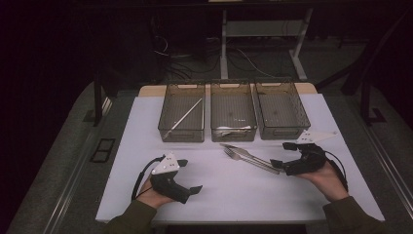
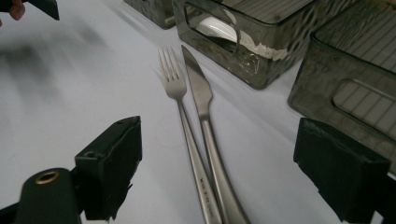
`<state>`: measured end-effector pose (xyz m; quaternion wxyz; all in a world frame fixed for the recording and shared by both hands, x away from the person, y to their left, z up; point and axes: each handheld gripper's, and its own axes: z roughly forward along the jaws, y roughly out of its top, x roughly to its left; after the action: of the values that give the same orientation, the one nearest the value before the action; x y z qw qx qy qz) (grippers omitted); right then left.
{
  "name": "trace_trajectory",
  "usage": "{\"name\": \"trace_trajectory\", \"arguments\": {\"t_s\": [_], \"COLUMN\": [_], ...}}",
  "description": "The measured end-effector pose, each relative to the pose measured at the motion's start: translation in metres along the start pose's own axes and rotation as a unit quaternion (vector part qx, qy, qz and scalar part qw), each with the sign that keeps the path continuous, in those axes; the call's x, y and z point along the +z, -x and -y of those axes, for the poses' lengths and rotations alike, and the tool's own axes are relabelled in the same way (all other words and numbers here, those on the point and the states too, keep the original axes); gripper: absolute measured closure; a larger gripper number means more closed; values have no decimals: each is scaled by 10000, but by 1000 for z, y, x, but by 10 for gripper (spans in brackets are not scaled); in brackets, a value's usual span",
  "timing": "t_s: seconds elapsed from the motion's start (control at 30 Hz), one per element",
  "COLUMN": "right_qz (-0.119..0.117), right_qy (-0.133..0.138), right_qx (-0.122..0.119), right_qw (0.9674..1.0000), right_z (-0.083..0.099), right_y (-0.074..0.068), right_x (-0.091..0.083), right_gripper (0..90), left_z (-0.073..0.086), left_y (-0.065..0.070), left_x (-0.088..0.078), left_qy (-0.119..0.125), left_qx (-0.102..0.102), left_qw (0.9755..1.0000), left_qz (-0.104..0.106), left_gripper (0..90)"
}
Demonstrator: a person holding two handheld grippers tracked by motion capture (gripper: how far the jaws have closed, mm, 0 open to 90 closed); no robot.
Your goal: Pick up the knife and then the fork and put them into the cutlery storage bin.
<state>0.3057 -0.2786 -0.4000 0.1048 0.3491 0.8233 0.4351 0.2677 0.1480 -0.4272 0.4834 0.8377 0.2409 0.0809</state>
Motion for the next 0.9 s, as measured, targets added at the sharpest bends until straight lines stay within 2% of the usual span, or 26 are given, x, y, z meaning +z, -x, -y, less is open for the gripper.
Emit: {"name": "trace_trajectory", "arguments": {"t_s": [0.27, 0.57, 0.8, 0.9], "right_qz": [7, -64, -105, -94], "right_qy": [-19, -39, -244, -394], "right_qx": [-67, -111, -216, -326], "right_qw": [10000, 9999, 9994, 9986], "right_z": [-17, -33, -45, -48], "right_y": [4, 6, 5, 3], "right_x": [12, 29, 42, 47], "right_gripper": [170, 173, 177, 230], "left_z": [0, 0, 0, 0], "left_y": [1, 1, 0, 0], "left_x": [1, 0, 1, 0], "left_qy": [39, 27, 38, 26], "left_qx": [-76, -37, -7, -37], "left_qw": [10000, 10000, 10000, 10000], "left_qz": [17, 29, 42, 48], "left_gripper": [0, 0, 0, 0]}}
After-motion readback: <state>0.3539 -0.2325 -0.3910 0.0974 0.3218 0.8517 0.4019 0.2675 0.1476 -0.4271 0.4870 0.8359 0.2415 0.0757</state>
